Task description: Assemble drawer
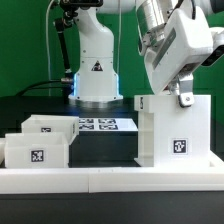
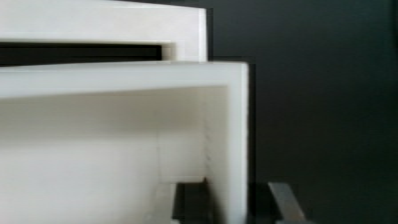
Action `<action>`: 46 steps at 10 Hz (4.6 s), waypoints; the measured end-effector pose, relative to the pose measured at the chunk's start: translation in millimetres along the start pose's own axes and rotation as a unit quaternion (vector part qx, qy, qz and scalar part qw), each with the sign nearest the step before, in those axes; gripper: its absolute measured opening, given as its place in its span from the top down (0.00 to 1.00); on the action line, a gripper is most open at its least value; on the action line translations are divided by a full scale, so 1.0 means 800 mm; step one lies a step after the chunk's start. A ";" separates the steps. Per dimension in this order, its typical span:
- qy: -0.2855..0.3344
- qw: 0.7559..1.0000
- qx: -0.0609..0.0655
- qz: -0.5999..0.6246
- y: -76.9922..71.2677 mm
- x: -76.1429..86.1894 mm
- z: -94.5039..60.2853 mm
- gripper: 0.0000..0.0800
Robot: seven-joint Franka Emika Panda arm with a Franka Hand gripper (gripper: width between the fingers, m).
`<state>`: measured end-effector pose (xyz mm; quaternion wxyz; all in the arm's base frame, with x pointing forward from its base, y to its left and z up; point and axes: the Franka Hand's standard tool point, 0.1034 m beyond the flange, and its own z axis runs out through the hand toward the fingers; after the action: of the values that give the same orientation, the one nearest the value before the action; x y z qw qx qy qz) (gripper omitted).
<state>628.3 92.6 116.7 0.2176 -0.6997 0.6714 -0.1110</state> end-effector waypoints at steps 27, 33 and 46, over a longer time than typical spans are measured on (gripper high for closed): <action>-0.031 0.800 -0.039 -0.598 -0.003 0.031 -0.063 0.19; -0.036 0.661 -0.078 -0.745 0.039 0.110 -0.087 0.19; -0.188 0.616 -0.176 -0.744 0.092 0.204 -0.048 0.19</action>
Offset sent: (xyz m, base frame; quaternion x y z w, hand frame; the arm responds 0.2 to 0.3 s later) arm 0.0000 0.0000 0.0000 0.0000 0.0000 0.0000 1.0000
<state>557.2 -75.0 94.6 0.0540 -0.9901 -0.1285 0.0193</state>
